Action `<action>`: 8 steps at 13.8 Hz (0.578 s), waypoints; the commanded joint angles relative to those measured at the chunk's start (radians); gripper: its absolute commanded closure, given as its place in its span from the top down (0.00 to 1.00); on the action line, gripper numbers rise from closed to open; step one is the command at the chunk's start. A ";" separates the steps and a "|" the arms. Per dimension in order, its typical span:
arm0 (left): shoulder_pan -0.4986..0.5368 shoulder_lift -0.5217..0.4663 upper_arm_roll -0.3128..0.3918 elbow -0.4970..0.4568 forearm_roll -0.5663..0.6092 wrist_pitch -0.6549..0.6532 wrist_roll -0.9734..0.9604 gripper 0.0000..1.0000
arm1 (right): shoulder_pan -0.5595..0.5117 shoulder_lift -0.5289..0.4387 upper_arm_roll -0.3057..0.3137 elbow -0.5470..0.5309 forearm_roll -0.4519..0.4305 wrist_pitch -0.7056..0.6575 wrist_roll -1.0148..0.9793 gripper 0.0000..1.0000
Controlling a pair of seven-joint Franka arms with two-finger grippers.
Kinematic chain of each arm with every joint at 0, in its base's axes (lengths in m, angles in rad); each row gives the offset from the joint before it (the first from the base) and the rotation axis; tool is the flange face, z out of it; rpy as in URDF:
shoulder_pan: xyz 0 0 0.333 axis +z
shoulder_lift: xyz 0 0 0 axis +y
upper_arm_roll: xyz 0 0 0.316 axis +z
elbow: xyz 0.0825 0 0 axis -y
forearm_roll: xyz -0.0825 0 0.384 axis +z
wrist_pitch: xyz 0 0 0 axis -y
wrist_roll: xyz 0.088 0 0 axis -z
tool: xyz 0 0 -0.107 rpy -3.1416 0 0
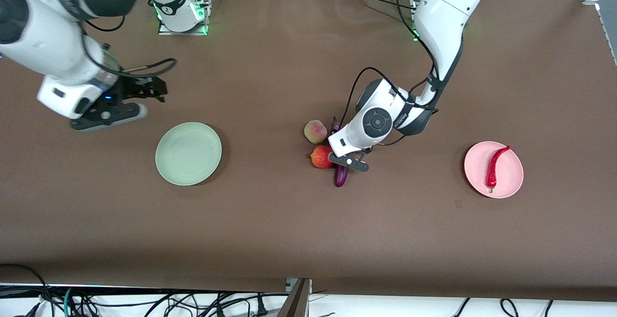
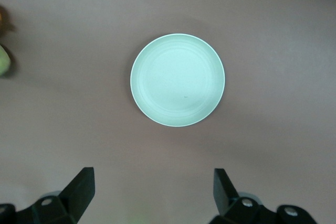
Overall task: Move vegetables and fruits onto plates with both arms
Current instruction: 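Grasp the eggplant with the left gripper while the right gripper reaches the pomegranate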
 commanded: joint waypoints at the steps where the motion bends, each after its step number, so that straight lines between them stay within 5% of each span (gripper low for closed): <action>1: -0.014 0.007 0.010 -0.007 -0.020 0.032 -0.015 0.57 | 0.043 0.107 0.006 0.019 -0.047 0.015 -0.007 1.00; 2: -0.012 0.018 0.010 -0.007 -0.020 0.032 -0.016 0.46 | 0.047 0.118 0.009 0.019 -0.030 0.047 -0.008 1.00; 4: -0.009 0.021 0.011 -0.009 -0.018 0.032 -0.016 0.44 | 0.088 0.162 0.012 0.024 0.072 0.128 0.046 1.00; 7: 0.012 0.006 0.019 -0.009 -0.017 0.012 -0.015 0.10 | 0.174 0.228 0.013 0.039 0.131 0.217 0.354 1.00; 8: 0.041 -0.025 0.023 -0.006 -0.012 -0.047 -0.013 0.09 | 0.205 0.239 0.013 0.039 0.133 0.259 0.418 1.00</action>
